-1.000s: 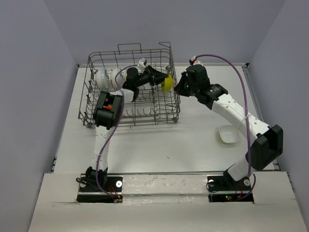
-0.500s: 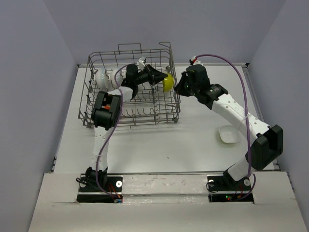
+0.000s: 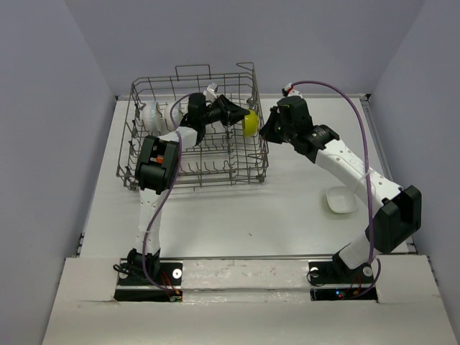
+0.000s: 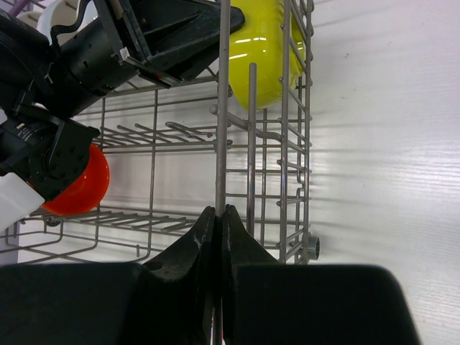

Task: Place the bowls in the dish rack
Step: Insert the bowl into the dish rack.

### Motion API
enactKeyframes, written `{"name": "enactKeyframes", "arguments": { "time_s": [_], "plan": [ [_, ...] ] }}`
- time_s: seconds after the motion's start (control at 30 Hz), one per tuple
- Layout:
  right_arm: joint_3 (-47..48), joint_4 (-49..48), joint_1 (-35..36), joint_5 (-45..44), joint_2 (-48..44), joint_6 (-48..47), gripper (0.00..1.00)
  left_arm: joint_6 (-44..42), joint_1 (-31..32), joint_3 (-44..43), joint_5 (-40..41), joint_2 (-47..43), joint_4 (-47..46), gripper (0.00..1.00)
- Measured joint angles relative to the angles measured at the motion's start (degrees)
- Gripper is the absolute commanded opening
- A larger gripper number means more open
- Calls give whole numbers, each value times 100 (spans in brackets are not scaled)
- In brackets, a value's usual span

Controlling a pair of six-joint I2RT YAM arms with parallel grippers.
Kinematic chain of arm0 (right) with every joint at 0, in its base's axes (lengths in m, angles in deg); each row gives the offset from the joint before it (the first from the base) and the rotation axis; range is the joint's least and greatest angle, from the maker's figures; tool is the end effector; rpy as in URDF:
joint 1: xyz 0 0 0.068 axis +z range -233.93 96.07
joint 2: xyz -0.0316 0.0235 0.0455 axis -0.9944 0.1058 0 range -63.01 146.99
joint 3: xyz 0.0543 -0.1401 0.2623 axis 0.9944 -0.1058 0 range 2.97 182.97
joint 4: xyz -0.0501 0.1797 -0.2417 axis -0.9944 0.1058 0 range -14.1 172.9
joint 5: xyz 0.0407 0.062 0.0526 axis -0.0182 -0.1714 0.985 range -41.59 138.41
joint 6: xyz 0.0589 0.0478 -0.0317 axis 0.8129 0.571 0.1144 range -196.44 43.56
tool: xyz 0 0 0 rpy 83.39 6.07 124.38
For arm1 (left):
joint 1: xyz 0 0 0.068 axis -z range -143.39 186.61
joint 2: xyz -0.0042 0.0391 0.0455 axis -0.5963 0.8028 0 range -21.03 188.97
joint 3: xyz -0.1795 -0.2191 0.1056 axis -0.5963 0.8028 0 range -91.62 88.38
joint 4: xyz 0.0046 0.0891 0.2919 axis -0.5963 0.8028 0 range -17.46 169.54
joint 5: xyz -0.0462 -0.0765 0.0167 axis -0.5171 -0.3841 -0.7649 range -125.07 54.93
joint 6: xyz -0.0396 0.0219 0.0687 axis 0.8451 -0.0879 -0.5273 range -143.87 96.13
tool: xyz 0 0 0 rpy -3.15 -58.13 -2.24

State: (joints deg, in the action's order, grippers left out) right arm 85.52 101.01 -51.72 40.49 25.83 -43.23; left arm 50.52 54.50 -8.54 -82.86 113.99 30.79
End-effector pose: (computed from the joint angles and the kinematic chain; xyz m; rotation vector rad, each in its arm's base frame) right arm 0.3724 0.2229 0.3600 0.1026 2.1565 0.5286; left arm 0.5701 -0.2399 0.1969 -0.0969 1.8694 -1.8202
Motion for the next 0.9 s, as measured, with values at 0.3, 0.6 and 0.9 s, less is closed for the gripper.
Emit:
{"name": "enactKeyframes", "arguments": {
  "time_s": [0.3,0.6,0.9],
  "plan": [
    [0,0,0,0,0,0,1,-111,-2,-31,2,-33,136,31],
    [0,0,0,0,0,-2,1,-402,-37,-31,109,-219,520,30],
    [0,0,0,0,0,-2,1,-1073,-39,-424,319,-372,1440,30]
  ]
}}
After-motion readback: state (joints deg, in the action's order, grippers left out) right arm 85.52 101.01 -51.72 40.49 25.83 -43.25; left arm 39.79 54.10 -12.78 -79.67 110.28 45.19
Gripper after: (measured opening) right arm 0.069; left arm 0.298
